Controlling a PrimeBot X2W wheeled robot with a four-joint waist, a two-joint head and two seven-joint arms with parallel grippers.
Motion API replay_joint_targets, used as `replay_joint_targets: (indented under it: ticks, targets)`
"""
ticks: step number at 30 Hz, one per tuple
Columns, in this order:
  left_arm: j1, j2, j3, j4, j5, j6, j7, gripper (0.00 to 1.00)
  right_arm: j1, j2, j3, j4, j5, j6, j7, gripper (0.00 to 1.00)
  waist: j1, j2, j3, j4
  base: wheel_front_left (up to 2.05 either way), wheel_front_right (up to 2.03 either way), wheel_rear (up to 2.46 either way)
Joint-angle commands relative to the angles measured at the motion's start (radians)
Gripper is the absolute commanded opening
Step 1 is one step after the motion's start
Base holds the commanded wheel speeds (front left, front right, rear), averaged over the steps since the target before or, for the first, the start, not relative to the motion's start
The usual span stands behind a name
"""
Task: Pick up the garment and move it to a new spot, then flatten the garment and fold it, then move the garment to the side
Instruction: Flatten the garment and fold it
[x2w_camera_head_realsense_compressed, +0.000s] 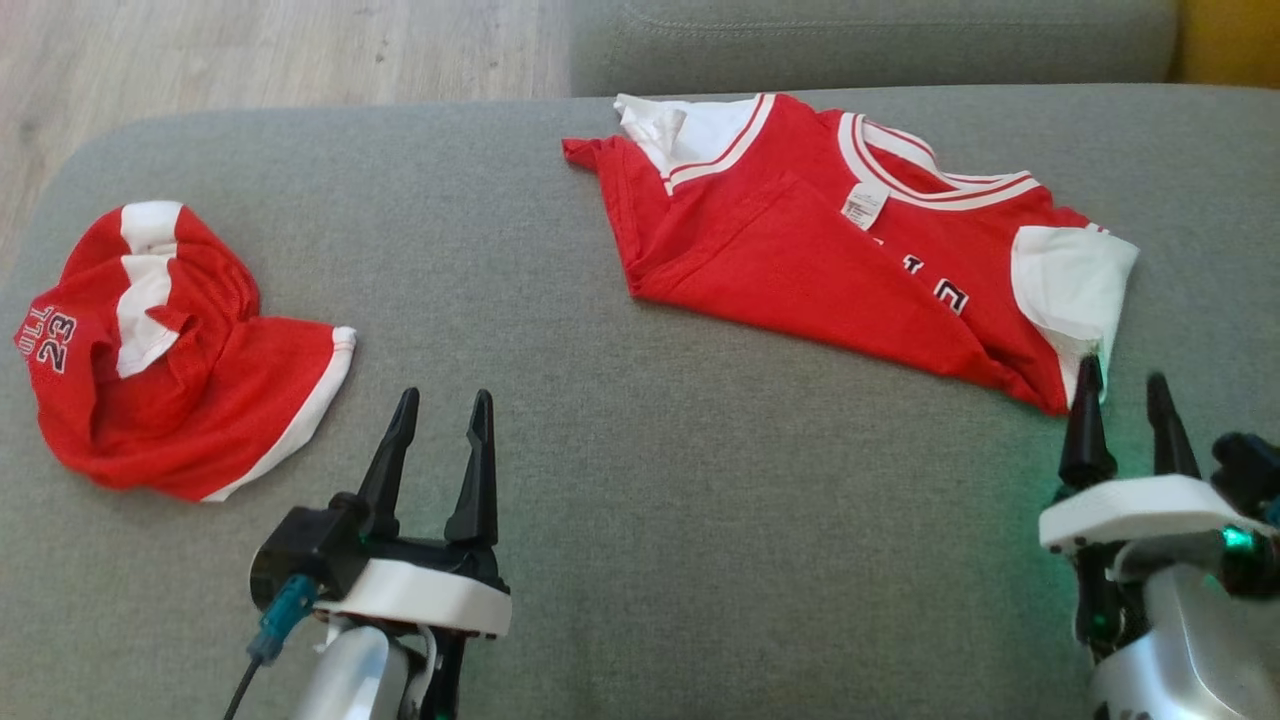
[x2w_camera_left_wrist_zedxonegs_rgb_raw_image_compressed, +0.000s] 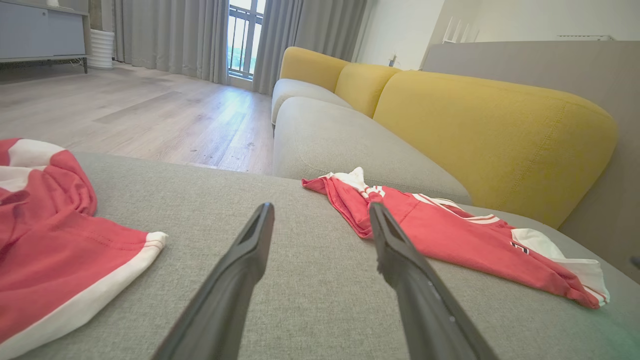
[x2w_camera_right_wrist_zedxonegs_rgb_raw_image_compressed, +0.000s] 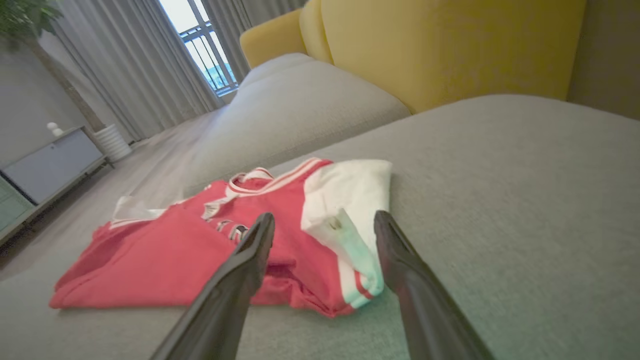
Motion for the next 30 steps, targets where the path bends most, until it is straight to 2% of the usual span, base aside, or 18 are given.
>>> replay_joint_targets:
  ticks: [1, 6, 11, 23, 30]
  targets:
    - [-0.033, 0.004, 0.034, -0.027, 0.017, -0.004, -0.01, 1.0, -0.024, -0.003, 0.052, -0.076, 0.009, -0.001, -0.009, 1.0, 0.0, 0.0, -0.006, -0.004, 0.0, 0.0, 0.0]
    - [-0.033, 0.004, 0.039, -0.044, 0.023, -0.005, -0.01, 1.0, 0.04, -0.003, 0.153, -0.295, 0.017, -0.001, -0.013, 1.0, 0.0, 0.0, -0.021, -0.004, 0.0, 0.0, 0.0]
    - [-0.028, 0.004, 0.036, -0.071, 0.02, -0.001, -0.01, 1.0, 0.114, -0.003, 0.231, -0.388, 0.025, -0.001, -0.012, 1.0, 0.0, 0.0, -0.025, 0.014, 0.0, 0.0, 0.0]
    - [-0.017, 0.004, 0.017, -0.095, 0.014, 0.0, -0.01, 1.0, 0.117, -0.003, 0.236, -0.421, -0.053, -0.001, 0.002, 1.0, 0.0, 0.0, 0.002, 0.064, 0.0, 0.0, 0.0]
    - [-0.052, 0.004, -0.023, -0.09, 0.0, -0.003, -0.01, 1.0, -0.033, -0.004, 0.222, -0.356, -0.167, -0.001, 0.132, 1.0, 0.0, 0.0, 0.073, 0.133, 0.0, 0.0, 0.0]
